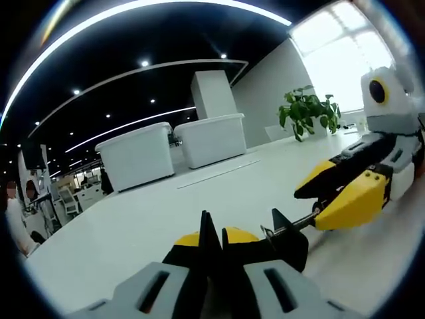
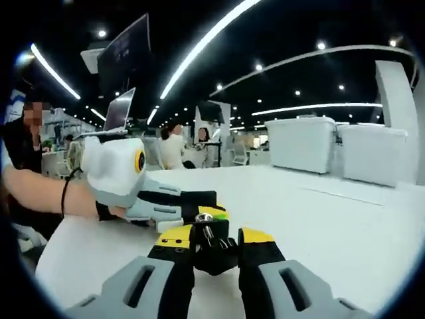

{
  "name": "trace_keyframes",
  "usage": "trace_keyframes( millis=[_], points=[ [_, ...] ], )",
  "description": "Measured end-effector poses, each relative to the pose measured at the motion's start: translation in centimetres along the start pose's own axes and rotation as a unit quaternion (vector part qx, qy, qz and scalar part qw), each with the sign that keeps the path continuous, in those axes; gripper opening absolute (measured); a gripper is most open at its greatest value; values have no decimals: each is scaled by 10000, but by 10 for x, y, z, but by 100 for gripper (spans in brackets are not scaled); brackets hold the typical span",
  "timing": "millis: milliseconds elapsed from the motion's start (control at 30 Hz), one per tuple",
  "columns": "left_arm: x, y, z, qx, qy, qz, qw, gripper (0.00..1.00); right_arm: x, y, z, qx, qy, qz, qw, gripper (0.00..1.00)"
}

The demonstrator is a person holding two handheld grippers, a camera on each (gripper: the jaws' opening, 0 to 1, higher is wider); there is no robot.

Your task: Clamp the fixed fixture on the desktop, loosen the retaining clip, secure it to the edge of the desk, and tighten the retaining clip.

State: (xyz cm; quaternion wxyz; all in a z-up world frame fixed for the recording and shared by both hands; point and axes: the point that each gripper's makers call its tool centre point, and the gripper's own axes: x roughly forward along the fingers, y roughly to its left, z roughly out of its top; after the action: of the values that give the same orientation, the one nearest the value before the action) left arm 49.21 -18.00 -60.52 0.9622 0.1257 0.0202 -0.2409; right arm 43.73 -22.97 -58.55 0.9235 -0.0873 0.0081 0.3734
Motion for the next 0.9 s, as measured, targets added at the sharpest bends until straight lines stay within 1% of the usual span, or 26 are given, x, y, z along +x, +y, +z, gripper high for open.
trace_keyframes(
  millis=[67, 167, 233, 300, 367, 433, 467, 533, 567, 600, 633, 700, 733, 800, 833, 900],
  points=[
    [0, 0, 0, -2, 2, 2, 10000, 9, 1, 2, 1, -566, 6, -117, 9983, 24],
    [0, 1, 0, -5, 5, 12, 10000, 9, 2, 2, 2, -1049, 59, -231, 9942, 24],
    [0, 1, -1, -3, 6, 21, 10000, 9, 4, 1, 2, -1399, 107, -304, 9896, 24],
    [0, 1, -1, -6, 8, 23, 10000, 9, 4, 3, 2, -1871, 149, -346, 9816, 24],
    [0, 1, -1, 2, 7, 32, 10000, 9, 5, 3, 2, -2109, 203, -420, 9764, 24],
    [0, 1, 0, -2, 8, 29, 10000, 9, 5, 5, 2, -2108, 227, -410, 9764, 24],
    [0, 1, 0, 2, 6, 27, 10000, 9, 3, 5, 2, -1860, 238, -381, 9815, 24],
    [0, 1, 0, 2, 5, 23, 10000, 9, -1, 0, 7, -1316, 104, -400, 9904, 22],
    [0, 1, 0, 6, 5, 22, 10000, 9, -3, -2, 10, -670, -18, -331, 9972, 23],
    [0, 1, 0, 6, 4, 23, 10000, 9, -6, -5, 13, -215, -132, -275, 9993, 24],
    [0, 1, 0, 7, 4, 25, 10000, 9, -7, -7, 15, -18, -201, -255, 9995, 25],
    [0, 1, 0, 10, 3, 26, 10000, 9, -12, -16, 17, 458, -335, -340, 9978, 26],
    [0, 1, 0, 10, 3, 27, 10000, 9, -13, -20, 16, 687, -359, -336, 9964, 26],
    [0, 0, 0, 11, 3, 30, 10000, 9, -13, -22, 11, 1044, -287, -232, 9938, 26],
    [0, 0, 0, 12, 2, 30, 10000, 9, -12, -21, 9, 1153, -250, -163, 9929, 26],
    [0, 0, 0, 10, 3, 30, 10000, 9, -9, -19, 6, 1161, -190, -106, 9930, 25]
  ],
)
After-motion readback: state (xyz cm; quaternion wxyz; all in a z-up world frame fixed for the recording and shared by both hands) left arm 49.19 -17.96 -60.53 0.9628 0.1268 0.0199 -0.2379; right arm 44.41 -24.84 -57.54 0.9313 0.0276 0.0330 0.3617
